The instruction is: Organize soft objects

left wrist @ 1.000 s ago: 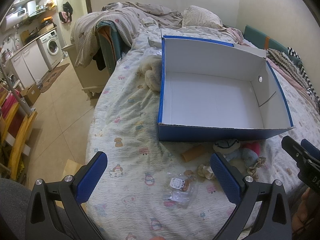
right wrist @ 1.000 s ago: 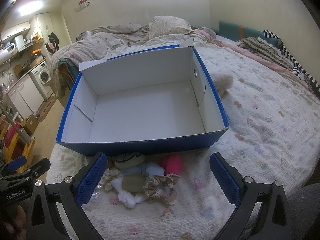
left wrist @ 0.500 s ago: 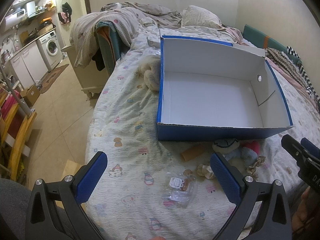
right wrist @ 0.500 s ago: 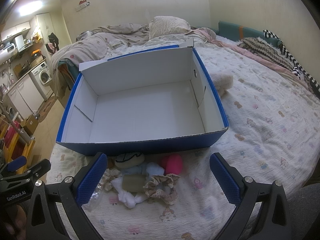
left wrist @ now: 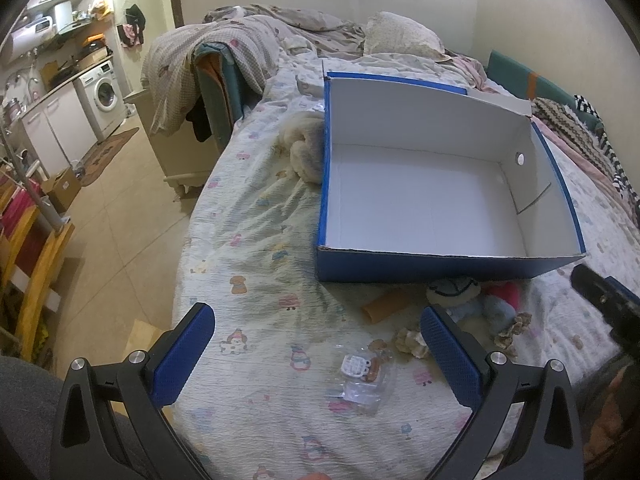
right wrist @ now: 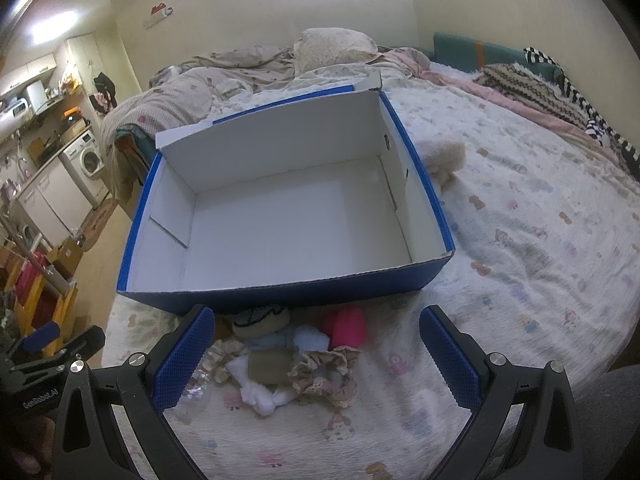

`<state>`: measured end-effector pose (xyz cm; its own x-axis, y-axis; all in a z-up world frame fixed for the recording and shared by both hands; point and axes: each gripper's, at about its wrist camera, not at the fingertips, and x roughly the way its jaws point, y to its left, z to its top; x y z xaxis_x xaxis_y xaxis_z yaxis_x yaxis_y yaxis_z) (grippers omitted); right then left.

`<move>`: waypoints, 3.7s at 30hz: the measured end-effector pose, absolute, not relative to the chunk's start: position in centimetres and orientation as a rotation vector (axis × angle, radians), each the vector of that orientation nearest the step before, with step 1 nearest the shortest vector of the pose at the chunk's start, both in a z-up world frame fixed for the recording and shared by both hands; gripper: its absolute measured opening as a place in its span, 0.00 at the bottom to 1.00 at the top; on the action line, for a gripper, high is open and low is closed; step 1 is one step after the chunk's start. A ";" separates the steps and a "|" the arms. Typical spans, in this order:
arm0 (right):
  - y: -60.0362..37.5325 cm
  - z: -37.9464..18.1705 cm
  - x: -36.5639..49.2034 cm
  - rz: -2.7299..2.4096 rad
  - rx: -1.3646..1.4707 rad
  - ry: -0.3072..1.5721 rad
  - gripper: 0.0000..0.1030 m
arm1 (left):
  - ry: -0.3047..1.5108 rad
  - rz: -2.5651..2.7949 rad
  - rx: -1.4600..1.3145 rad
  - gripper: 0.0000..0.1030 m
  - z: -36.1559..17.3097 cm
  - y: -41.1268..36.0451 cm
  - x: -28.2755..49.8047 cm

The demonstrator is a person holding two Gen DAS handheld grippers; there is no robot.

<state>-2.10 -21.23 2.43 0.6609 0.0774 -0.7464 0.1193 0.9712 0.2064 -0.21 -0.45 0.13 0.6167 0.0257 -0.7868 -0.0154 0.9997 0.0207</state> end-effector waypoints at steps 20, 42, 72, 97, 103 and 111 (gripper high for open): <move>-25.9 -1.2 1.8 0.026 0.374 1.146 1.00 | 1.023 0.133 -0.012 1.00 -1.8 2.8 1.1; -25.3 -3.0 2.2 0.033 0.369 1.184 1.00 | 1.447 -0.040 -0.161 0.64 -10.9 0.1 4.2; -24.0 -3.0 1.2 0.235 0.501 1.145 0.06 | 1.309 -0.031 -0.158 0.12 -2.8 4.4 1.2; -25.5 5.3 5.2 0.386 0.544 0.947 0.06 | 1.067 -0.070 -0.034 0.12 7.4 -0.4 7.1; -24.8 2.9 8.8 0.365 0.532 0.994 0.06 | 1.091 -0.115 0.002 0.12 6.0 -3.0 10.7; -24.8 -1.1 10.6 0.319 0.571 1.072 0.06 | 1.083 -0.116 0.093 0.12 3.4 -5.8 13.7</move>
<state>10.56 -24.76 -1.08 0.4524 0.5091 -0.7323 0.0267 0.8130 0.5817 13.75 -5.84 3.38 0.4640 -0.0483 -0.8845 0.1396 0.9900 0.0192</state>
